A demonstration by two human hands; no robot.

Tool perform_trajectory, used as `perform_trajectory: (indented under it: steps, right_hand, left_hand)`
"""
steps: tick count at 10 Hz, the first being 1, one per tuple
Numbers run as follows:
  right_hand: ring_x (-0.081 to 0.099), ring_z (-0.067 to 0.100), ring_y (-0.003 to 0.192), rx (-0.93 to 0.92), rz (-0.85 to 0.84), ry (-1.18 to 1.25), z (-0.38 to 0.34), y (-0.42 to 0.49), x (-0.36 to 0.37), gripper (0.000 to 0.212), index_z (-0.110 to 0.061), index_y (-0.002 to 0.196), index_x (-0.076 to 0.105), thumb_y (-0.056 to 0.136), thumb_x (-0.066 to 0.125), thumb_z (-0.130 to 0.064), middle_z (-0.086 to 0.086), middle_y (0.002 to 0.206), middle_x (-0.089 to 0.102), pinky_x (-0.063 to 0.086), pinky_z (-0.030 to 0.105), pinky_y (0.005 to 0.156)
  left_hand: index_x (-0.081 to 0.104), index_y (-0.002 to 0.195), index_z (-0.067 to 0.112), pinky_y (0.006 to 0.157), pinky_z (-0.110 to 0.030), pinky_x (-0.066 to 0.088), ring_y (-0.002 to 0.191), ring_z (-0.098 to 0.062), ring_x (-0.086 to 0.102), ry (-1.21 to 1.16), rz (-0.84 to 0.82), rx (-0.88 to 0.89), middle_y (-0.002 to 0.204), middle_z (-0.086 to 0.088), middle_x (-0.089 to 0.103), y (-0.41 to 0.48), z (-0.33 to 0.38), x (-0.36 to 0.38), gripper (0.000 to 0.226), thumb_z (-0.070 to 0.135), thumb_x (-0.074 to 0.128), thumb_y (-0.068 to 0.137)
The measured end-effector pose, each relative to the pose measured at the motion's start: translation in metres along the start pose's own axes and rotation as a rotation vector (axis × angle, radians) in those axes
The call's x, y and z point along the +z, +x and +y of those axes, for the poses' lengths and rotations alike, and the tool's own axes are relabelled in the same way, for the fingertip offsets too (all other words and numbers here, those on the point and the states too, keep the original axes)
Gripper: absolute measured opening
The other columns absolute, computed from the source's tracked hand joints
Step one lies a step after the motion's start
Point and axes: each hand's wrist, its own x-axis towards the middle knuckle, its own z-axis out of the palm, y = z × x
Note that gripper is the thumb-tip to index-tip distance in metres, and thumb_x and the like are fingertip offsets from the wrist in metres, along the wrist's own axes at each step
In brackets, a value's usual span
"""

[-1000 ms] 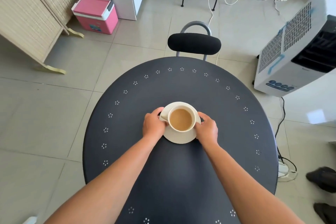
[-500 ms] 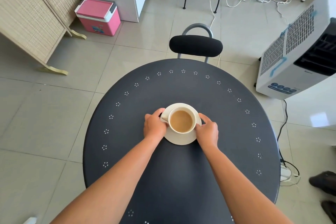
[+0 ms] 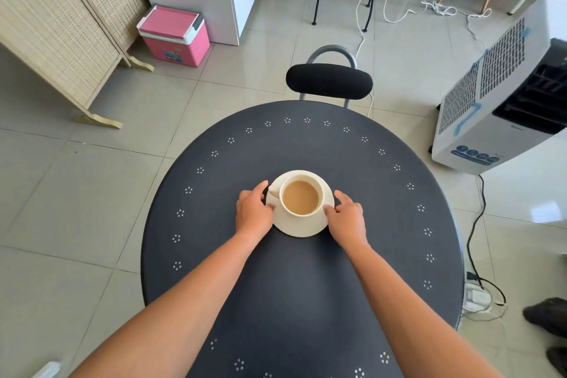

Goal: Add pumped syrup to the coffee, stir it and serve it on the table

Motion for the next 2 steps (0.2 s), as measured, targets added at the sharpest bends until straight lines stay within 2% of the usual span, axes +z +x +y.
perform_trajectory:
  steps: [1,2]
  right_hand:
    - [0.054,0.028,0.115,-0.023,0.039,0.01,0.003,-0.013,-0.014,0.052,-0.021,0.146,0.043,0.095,0.052,-0.024,0.012,0.123,0.058,0.048,0.046,0.099]
    - [0.055,0.026,0.112,-0.057,0.113,0.104,0.0,-0.03,-0.032,0.047,-0.024,0.14,0.049,0.094,0.053,-0.025,0.006,0.121,0.055,0.051,0.046,0.094]
  left_hand:
    - [0.049,0.144,0.03,0.103,-0.039,0.044,0.126,-0.022,0.047,0.064,0.044,0.044,0.124,0.001,0.049,-0.012,-0.015,-0.007,0.053,0.016,0.059,0.094]
    - [0.047,0.145,0.029,0.099,-0.037,0.044,0.127,-0.021,0.041,0.276,0.094,0.138,0.131,0.002,0.049,-0.027,-0.025,-0.016,0.051,0.02,0.057,0.096]
